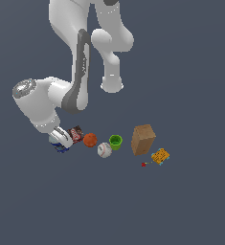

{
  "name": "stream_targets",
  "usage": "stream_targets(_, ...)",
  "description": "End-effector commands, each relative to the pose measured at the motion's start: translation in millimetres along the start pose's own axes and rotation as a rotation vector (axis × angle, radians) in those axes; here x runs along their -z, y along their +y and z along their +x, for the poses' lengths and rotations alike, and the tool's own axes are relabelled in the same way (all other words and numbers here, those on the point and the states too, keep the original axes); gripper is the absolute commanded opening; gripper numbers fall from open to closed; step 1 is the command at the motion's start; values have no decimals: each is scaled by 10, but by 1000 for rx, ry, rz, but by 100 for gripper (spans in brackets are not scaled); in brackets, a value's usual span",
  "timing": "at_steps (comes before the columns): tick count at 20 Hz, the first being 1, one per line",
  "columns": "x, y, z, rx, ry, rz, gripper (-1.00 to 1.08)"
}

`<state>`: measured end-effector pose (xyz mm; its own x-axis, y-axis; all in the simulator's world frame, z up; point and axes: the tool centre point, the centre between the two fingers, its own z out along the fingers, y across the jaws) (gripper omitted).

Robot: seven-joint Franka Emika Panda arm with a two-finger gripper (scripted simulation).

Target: Pick up a designated object from a clutter of objects.

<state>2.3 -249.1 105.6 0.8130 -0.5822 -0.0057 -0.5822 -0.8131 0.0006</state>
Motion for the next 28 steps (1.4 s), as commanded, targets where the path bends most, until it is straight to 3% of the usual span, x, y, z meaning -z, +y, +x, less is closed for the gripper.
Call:
stream_targets(1, 163, -16, -58, 0, 5, 2, -100)
stream_targets(28, 2556, -193, -1230, -2, 7, -2, -100)
